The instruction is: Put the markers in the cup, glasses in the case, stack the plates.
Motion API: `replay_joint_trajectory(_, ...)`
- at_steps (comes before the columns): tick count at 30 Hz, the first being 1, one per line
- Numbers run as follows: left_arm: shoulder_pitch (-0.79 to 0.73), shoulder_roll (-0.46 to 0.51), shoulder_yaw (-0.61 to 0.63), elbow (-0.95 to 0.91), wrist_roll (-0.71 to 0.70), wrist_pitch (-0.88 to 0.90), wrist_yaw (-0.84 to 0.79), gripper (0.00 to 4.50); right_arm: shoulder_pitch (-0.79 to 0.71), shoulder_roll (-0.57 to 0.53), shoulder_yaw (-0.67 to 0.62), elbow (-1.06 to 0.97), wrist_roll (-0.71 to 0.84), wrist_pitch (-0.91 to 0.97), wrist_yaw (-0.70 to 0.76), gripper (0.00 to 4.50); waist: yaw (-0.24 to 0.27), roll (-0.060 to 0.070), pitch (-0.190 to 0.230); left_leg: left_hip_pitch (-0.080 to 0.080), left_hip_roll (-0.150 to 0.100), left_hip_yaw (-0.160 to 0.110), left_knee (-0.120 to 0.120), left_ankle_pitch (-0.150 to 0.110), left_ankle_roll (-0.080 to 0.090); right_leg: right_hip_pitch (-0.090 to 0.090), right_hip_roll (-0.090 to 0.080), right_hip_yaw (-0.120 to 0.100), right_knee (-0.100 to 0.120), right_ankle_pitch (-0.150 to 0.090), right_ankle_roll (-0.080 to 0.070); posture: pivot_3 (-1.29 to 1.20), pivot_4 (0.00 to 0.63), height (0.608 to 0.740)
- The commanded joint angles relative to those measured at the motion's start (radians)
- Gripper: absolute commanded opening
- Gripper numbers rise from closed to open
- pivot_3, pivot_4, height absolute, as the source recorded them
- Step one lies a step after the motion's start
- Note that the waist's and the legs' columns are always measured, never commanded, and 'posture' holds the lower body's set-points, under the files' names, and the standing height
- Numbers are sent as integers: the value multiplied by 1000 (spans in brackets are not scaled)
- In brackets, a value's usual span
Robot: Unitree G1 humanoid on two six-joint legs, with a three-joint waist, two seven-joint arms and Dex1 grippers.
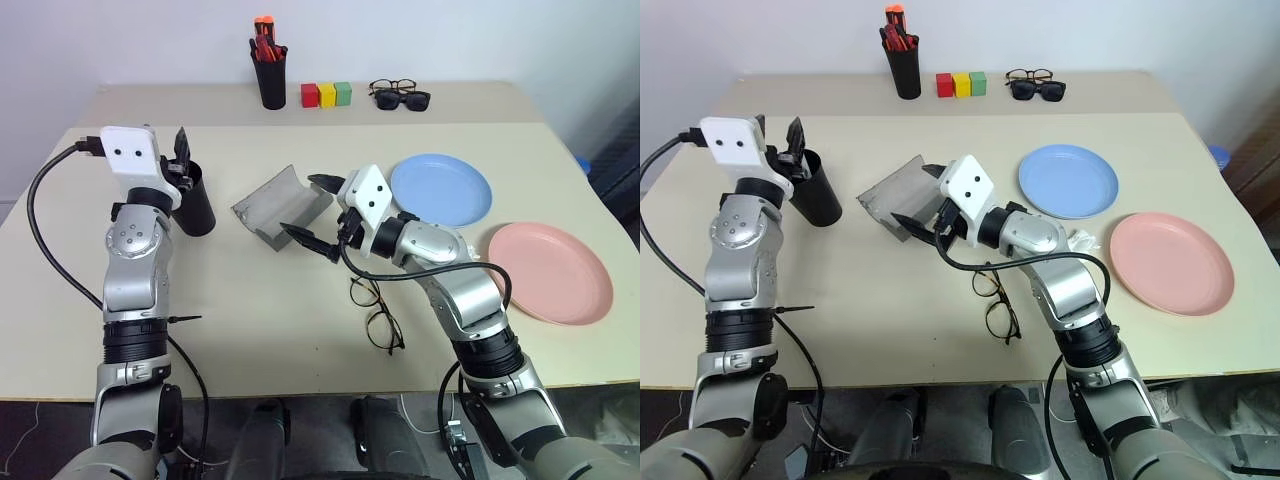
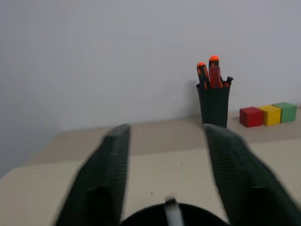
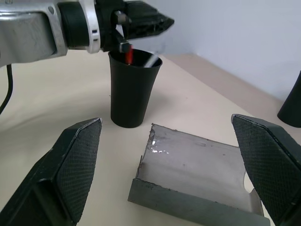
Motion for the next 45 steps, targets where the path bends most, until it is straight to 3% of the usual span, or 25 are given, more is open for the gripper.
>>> replay_joint_trajectory(1,-22,-1,25,-54,-36,-13,-4,2439,-12,-10,-15,-30,8,-10,7,4500,0,0,0,0,0,0,0,0,0,0,0,0,0,0,0,0,150,740)
replay_joint_trajectory(4,-28,4,-10,-117,-124,57,-99,2439,-9,-37,-29,-33,6,-12,17,4500,0,0,0,0,0,0,0,0,0,0,0,0,0,0,0,0,150,740)
replay_joint_trajectory(7,-24,43,-110,-224,-226,250,-254,3265,-6,-86,-60,-41,13,-5,28,4500,4,0,0,0,0,0,0,0,0,0,0,0,0,0,0,0,150,740)
replay_joint_trajectory(9,-26,104,-208,-258,-237,433,-326,4241,13,-140,-85,-59,20,4,50,4500,5,0,0,0,0,0,0,0,0,1,0,0,-1,0,0,0,150,740)
replay_joint_trajectory(10,-31,131,-257,-257,-231,514,-351,4436,25,-164,-94,-71,24,9,61,4500,5,0,0,0,0,0,0,0,0,1,0,0,0,0,0,0,150,740)
replay_joint_trajectory(15,-83,155,-356,-161,-233,765,-389,4436,60,-220,-109,-115,33,32,75,4500,-9,1,0,1,1,0,0,0,1,1,1,0,0,0,0,0,150,740)
replay_joint_trajectory(19,-120,134,-410,-49,-196,754,-426,4436,82,-225,-113,-158,36,60,60,4500,-5,1,1,1,1,0,0,0,1,0,2,0,2,0,0,0,150,740)
replay_joint_trajectory(22,-126,119,-411,-9,-192,721,-460,3717,99,-221,-111,-191,38,83,44,4500,-1,1,0,0,1,0,0,0,1,0,1,0,1,0,0,0,150,740)
replay_joint_trajectory(29,-117,144,-424,9,-160,589,-571,206,130,-224,-114,-238,41,118,19,4500,0,1,1,0,1,0,0,0,1,0,1,0,0,0,0,0,150,740)
replay_joint_trajectory(30,-111,159,-432,1,-150,556,-598,46,130,-225,-114,-240,42,120,18,4500,-2,1,1,0,1,0,0,0,1,0,1,0,0,0,0,0,150,740)
replay_joint_trajectory(34,-69,222,-449,-52,-141,381,-756,46,136,-237,-121,-247,46,129,23,4500,-2,1,1,0,1,0,0,0,1,0,1,0,0,0,0,0,150,740)
replay_joint_trajectory(37,1,342,-494,-117,-102,167,-957,46,140,-261,-140,-256,63,183,29,4500,-2,1,1,0,1,1,-1,0,1,0,1,0,-1,0,0,0,150,740)
replay_joint_trajectory(44,9,411,-530,-45,-69,84,-1116,46,225,-347,-241,-342,210,441,48,4500,23,1,1,-1,1,1,0,-1,2,0,0,1,-2,-1,-1,0,150,740)
replay_joint_trajectory(45,7,408,-528,-36,-67,79,-1122,562,248,-359,-258,-360,236,480,50,4500,26,1,1,-1,1,1,0,-1,2,0,0,1,-2,-1,-1,0,150,740)
